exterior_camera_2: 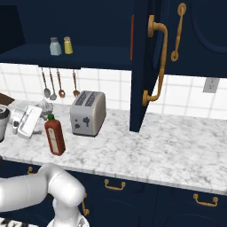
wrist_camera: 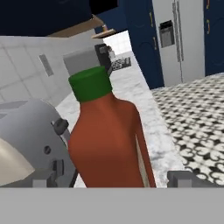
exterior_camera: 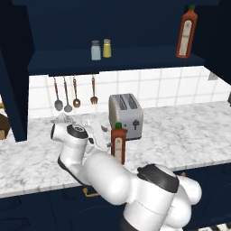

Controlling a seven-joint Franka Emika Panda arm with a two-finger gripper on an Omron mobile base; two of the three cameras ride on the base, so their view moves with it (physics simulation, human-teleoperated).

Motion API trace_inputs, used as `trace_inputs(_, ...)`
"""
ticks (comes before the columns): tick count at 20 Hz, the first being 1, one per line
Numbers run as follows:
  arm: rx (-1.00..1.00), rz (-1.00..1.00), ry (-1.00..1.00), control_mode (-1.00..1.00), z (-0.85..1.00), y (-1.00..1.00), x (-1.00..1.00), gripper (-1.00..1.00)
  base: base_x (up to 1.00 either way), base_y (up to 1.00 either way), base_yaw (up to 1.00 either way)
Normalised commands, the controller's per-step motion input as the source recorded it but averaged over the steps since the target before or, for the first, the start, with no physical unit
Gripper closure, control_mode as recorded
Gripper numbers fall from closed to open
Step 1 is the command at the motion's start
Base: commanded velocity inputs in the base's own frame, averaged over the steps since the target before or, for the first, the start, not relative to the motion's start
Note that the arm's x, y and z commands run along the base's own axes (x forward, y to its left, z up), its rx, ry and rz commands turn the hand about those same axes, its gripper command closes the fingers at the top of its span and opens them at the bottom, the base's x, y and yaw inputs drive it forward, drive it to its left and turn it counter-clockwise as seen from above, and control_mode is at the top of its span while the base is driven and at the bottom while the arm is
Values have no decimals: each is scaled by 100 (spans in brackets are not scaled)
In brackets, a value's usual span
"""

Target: Put the shaker and condiment bottle from the counter next to their counterparts in the cabinet.

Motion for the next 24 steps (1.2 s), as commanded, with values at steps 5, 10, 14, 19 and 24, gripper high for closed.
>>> trace_inputs(5,-8,-12,7,-100,-20,-9,2,-100,0,0,0)
trace_inputs(10,0,-2,6,-100,-3,-6,0,-100,0,0,0)
trace_inputs(14,-1,-9,6,-100,-5,-18,0,-100,0,0,0)
trace_inputs(19,0,-9,5,-100,0,-5,-6,-100,0,0,0)
trace_inputs(24,-2,-24,22,-100,-26,0,-51,-100,0,0,0)
